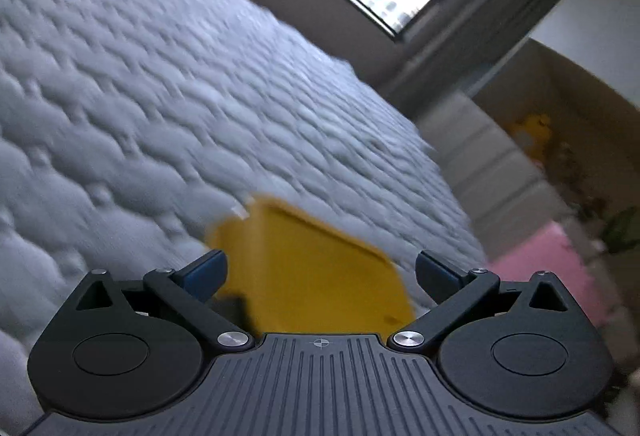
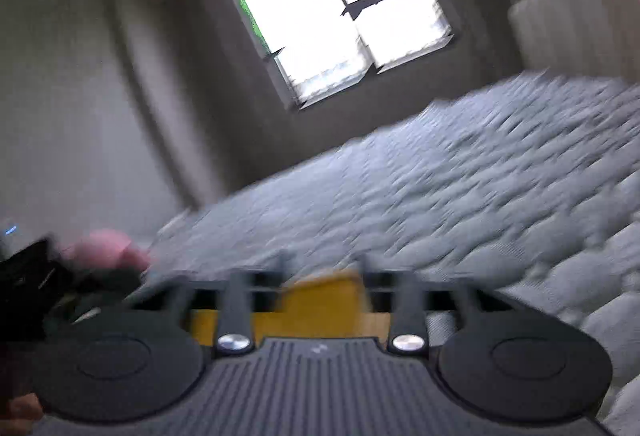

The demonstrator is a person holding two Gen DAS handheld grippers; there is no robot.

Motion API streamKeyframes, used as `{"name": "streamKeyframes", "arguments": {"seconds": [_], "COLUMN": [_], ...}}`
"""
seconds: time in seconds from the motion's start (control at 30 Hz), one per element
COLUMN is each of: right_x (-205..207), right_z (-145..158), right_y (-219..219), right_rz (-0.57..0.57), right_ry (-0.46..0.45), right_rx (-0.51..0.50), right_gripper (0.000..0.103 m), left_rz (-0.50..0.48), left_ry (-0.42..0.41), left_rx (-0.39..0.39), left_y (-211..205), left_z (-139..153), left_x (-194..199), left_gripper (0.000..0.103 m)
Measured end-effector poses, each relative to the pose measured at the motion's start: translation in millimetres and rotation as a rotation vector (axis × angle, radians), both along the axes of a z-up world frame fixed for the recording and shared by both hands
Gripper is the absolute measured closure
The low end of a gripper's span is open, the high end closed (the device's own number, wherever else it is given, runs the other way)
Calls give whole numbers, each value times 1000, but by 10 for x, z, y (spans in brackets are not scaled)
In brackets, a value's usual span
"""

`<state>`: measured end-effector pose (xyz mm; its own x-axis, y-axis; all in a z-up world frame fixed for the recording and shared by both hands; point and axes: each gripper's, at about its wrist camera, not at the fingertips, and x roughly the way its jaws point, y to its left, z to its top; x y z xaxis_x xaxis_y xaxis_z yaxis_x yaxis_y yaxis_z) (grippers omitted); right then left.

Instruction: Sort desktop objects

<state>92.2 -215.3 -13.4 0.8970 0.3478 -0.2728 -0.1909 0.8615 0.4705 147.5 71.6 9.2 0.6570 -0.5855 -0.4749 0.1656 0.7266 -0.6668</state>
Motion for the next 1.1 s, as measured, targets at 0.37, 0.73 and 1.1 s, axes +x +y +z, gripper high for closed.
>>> {"name": "streamKeyframes", "arguments": {"seconds": [0.37,0.73,1.1], "right_x": [245,248,520], "right_z": [-175,-162,109], "right_y": [211,253,8], "right_rz": [47,17,14], "right_ry": [142,173,198], "right_rx": [7,-10,81], "right_gripper": [90,90,79], "left_rz": [-35,-76,-125], "left_ry": [-21,-87,46], "left_rx": [204,384,122], "left_y": [-417,-682,-220], "left_z": [-119,-49,212], "left_x": [28,331,73], "left_gripper": [1,1,1]}}
